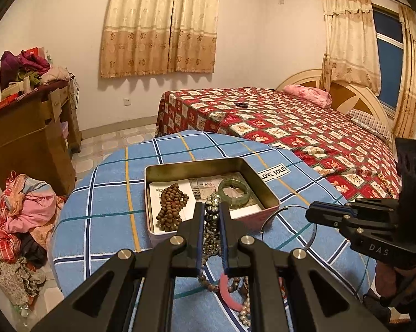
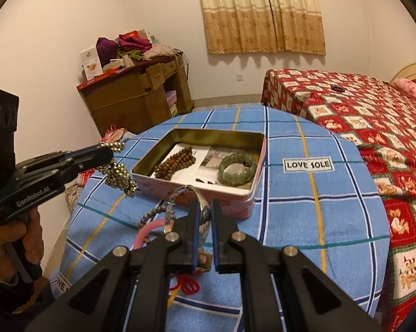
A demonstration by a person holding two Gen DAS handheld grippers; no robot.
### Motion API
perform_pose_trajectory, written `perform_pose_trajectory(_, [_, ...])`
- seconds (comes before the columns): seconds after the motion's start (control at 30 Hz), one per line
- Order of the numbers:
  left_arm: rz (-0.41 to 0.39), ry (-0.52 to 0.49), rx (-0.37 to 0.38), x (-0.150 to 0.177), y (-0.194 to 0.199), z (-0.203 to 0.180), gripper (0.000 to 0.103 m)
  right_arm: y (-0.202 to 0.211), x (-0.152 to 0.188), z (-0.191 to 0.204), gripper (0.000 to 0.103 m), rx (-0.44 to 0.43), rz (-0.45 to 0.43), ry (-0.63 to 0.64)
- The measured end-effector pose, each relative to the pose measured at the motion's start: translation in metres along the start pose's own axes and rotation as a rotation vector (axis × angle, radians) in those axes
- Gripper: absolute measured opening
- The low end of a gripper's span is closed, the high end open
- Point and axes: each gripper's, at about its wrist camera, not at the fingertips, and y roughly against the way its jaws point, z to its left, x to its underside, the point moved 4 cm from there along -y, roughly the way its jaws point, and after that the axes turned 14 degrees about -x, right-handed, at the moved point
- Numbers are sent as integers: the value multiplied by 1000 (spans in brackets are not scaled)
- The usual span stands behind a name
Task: Organize jewelry
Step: 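Grasp the gold bead necklace with the left tool while the right tool grasps the silver bangle, then lower both held pieces into the pink tin and open both tools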
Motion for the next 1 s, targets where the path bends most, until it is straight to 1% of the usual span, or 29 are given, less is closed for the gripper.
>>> perform_pose_trajectory(0.3, [-1, -4, -38, -15, -15, 10, 9, -6, -18, -1, 10, 2, -11, 23])
perform_pose_trajectory(0.63, [-12, -5, -52, -28, -24, 15, 9, -14, -42, -4, 10, 11, -25, 45])
perform_pose_trajectory(1.0, [-10, -17, -58, -34, -33, 16, 9, -26, -47, -9, 10, 12, -8, 49])
